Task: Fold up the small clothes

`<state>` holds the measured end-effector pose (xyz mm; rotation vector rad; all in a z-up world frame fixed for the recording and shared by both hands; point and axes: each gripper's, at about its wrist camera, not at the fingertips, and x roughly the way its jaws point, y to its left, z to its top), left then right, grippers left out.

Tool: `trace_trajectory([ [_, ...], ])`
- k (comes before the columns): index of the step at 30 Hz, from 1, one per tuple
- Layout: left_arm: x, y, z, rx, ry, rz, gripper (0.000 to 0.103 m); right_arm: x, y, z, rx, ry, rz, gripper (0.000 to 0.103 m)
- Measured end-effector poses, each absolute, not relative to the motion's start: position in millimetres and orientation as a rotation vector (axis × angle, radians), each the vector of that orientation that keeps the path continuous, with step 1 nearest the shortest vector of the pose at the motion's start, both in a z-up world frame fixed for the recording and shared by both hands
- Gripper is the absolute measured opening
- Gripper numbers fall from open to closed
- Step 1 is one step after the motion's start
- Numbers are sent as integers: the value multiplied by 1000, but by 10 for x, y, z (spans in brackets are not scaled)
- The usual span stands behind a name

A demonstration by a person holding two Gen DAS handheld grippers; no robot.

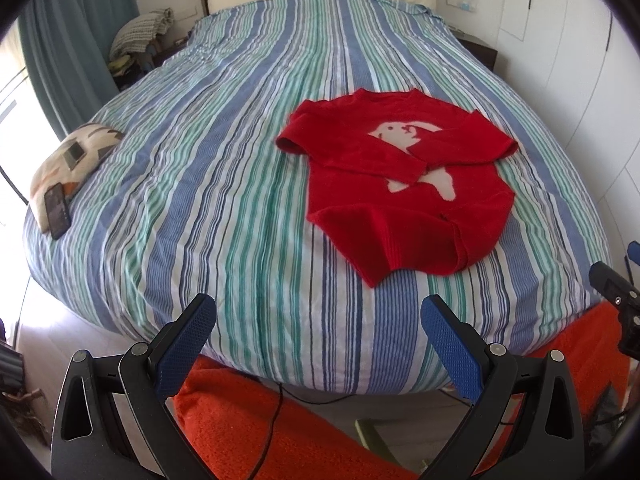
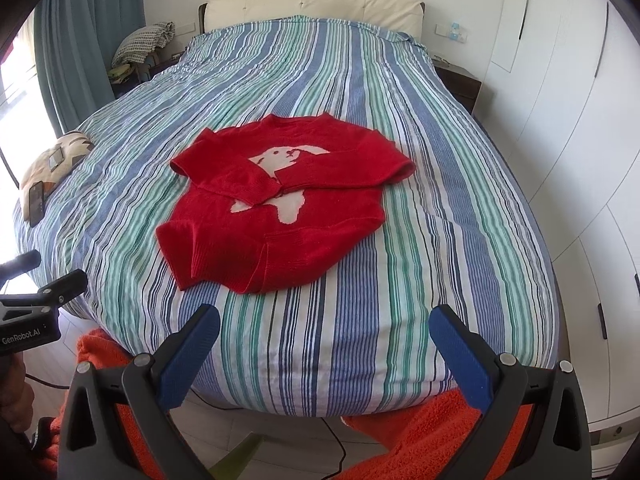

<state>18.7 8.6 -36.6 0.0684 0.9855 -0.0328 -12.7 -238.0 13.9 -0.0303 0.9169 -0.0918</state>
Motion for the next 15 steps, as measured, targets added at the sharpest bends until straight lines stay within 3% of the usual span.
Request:
trace_trajectory([
  [6, 366, 475, -631, -91, 1082, 12, 102, 179, -2491, -3, -7, 906, -83, 103],
  [10, 412, 501, -773, -68, 1044, 8, 102, 433, -2455, -253, -55, 940, -91, 103],
  [15, 973, 415, -1416, -158, 1150, -140, 101, 1117, -2411, -729, 62, 1033, 34, 103],
])
